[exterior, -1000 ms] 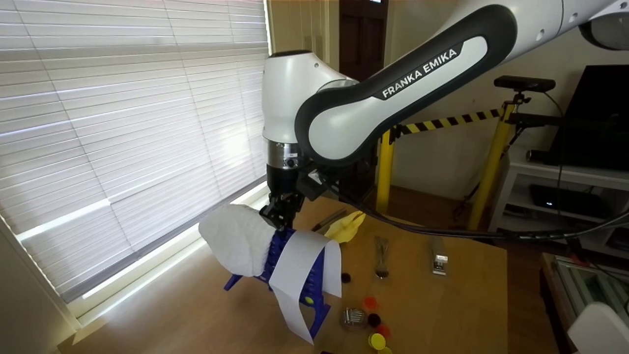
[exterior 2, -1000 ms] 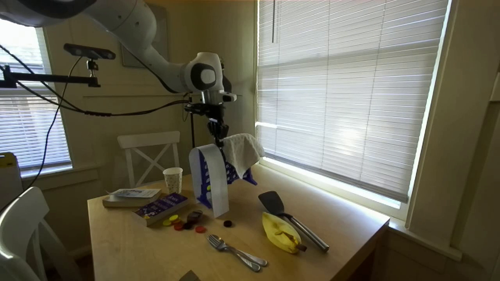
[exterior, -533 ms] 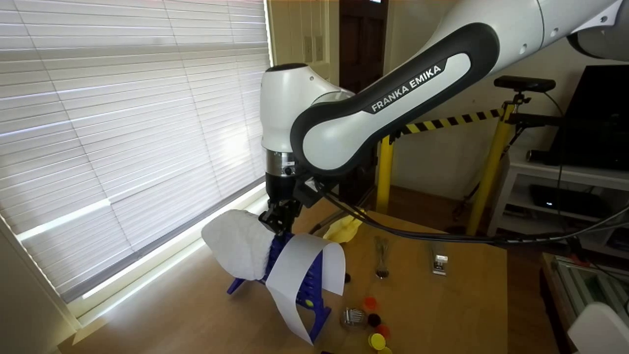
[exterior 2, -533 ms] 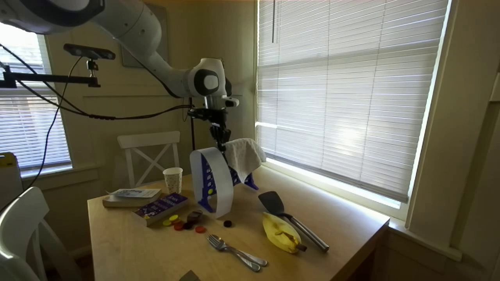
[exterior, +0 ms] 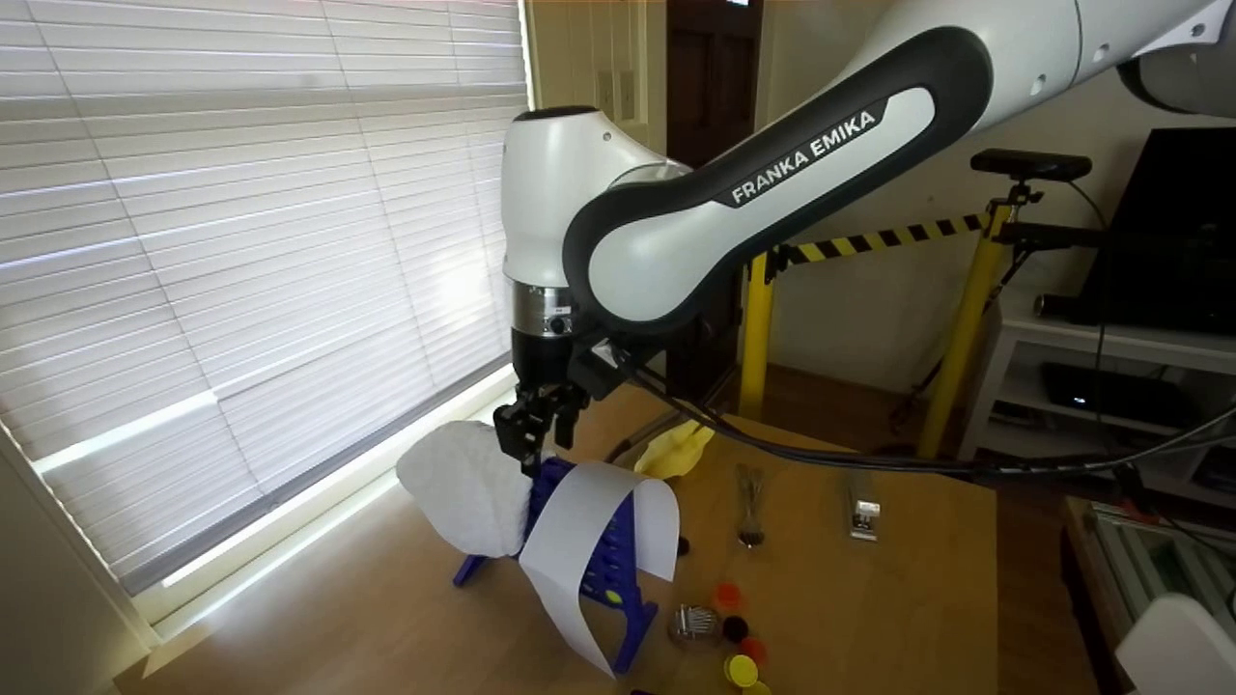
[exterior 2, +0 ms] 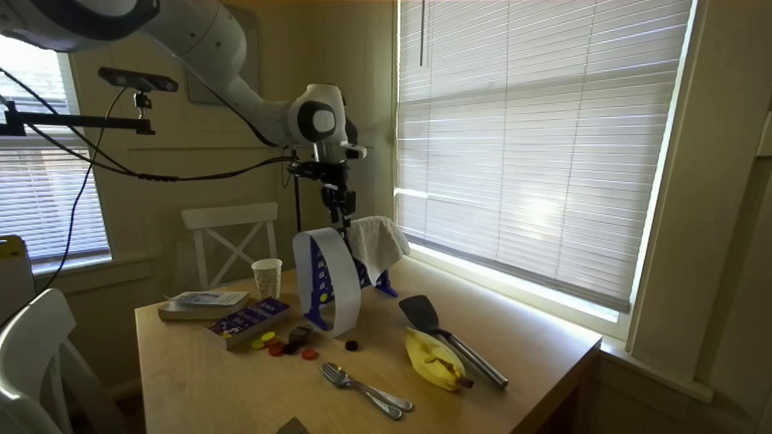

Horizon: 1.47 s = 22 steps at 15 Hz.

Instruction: Rotate the token holder 90 degrees clockwise

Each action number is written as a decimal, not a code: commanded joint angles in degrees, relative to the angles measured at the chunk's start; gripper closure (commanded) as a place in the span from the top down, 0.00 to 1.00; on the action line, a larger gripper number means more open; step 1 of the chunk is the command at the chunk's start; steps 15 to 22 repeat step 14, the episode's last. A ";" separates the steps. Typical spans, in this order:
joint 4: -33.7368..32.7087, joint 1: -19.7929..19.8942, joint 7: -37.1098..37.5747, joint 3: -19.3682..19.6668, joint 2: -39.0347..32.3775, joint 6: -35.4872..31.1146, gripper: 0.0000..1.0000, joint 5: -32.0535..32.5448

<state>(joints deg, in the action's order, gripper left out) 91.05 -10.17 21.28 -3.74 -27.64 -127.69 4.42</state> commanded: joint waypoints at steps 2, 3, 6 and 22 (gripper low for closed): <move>0.66 -1.28 -0.29 -0.02 5.90 6.04 1.00 -1.16; 0.87 -1.17 -0.66 -0.36 7.44 8.05 1.00 -1.58; 2.22 -0.60 -0.91 -0.85 12.66 14.05 1.00 -2.90; 0.12 -0.32 -0.48 -0.88 13.57 19.18 1.00 -1.88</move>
